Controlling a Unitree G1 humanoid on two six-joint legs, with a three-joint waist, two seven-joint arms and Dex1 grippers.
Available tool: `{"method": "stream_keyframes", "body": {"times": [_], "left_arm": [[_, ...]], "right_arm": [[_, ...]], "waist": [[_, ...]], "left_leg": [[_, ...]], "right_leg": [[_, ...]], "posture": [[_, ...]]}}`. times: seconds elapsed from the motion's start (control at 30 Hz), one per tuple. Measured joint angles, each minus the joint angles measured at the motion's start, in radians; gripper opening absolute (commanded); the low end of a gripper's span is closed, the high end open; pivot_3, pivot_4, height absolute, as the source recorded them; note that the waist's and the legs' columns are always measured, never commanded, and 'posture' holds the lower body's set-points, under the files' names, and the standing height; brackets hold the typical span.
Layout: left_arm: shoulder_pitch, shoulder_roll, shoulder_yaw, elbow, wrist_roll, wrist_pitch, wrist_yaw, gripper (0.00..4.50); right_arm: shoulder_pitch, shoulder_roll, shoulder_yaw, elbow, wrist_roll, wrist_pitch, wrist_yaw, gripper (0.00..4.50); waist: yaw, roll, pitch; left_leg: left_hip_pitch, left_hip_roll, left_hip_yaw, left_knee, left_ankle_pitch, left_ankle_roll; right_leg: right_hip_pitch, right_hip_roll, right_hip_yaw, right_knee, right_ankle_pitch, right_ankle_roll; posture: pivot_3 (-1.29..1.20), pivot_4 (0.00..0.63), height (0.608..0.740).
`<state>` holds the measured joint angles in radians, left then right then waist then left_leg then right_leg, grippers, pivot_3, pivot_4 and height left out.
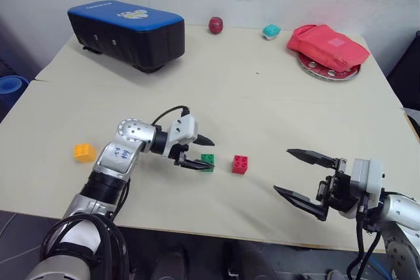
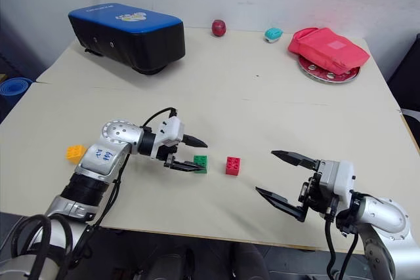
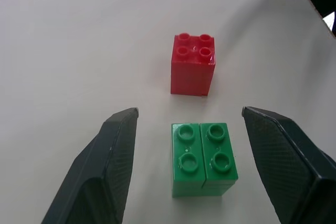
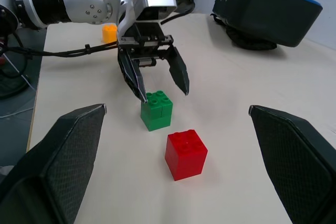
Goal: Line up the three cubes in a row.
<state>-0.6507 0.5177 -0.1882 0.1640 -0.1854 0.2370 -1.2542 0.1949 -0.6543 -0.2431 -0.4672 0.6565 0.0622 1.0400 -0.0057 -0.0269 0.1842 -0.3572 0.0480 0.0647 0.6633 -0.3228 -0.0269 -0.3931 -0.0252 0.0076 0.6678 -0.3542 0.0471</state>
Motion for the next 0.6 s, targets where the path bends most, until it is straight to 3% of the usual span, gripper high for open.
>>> {"method": "stream_keyframes", "body": {"times": [0.1, 0.2, 0.27, 0.3, 0.47, 0.6], "left_arm": [[0.064, 0.044, 0.095, -0.053, -0.063, -0.026, 0.005, 3.32], [0.220, 0.133, 0.281, -0.181, -0.147, -0.018, 0.039, 3.86], [0.420, 0.172, 0.448, -0.277, -0.182, -0.013, 0.086, 4.42], [0.524, 0.169, 0.525, -0.318, -0.196, -0.008, 0.115, 4.47], [0.875, 0.085, 0.842, -0.404, -0.219, -0.033, 0.262, 4.47], [1.112, -0.069, 1.058, -0.463, -0.241, -0.080, 0.387, 4.47]], "right_arm": [[-0.037, 0.003, 0.005, 0.007, 0.002, 0.001, 0.006, 4.50], [-0.074, 0.015, 0.016, 0.021, 0.009, 0.001, 0.020, 4.50], [-0.110, 0.030, 0.046, 0.043, 0.009, -0.001, 0.040, 4.50], [-0.128, 0.035, 0.063, 0.053, 0.007, -0.002, 0.052, 4.50], [-0.185, 0.042, 0.106, 0.094, 0.000, -0.028, 0.117, 4.50], [-0.217, 0.051, 0.124, 0.142, -0.014, -0.067, 0.160, 4.50]], "waist": [[-0.012, 0.000, 0.000], [-0.032, 0.000, 0.000], [-0.045, 0.001, 0.000], [-0.049, 0.001, 0.000], [-0.027, -0.001, 0.000], [-0.025, -0.002, -0.001]], "left_leg": [[0.000, 0.001, 0.000, -0.001, 0.000, 0.000], [0.001, 0.002, -0.001, -0.003, 0.000, 0.000], [0.003, 0.001, -0.001, -0.005, -0.001, 0.001], [0.003, 0.001, -0.002, -0.005, -0.001, 0.002], [0.002, 0.000, -0.006, -0.005, -0.004, 0.006], [0.002, -0.001, -0.005, -0.005, -0.008, 0.009]], "right_leg": [[-0.001, 0.000, 0.000, 0.000, 0.000, 0.000], [-0.001, 0.000, 0.000, 0.000, 0.000, -0.001], [0.000, 0.000, 0.001, 0.000, 0.000, -0.001], [0.000, -0.001, 0.001, -0.001, 0.000, -0.001], [0.003, -0.002, -0.002, -0.005, 0.000, -0.001], [0.004, -0.004, -0.002, -0.009, 0.000, -0.001]], "posture": [[0.00, 0.150, 0.740], [0.00, 0.150, 0.740], [0.00, 0.150, 0.740], [0.00, 0.150, 0.740], [0.00, 0.150, 0.740], [0.00, 0.150, 0.740]]}}
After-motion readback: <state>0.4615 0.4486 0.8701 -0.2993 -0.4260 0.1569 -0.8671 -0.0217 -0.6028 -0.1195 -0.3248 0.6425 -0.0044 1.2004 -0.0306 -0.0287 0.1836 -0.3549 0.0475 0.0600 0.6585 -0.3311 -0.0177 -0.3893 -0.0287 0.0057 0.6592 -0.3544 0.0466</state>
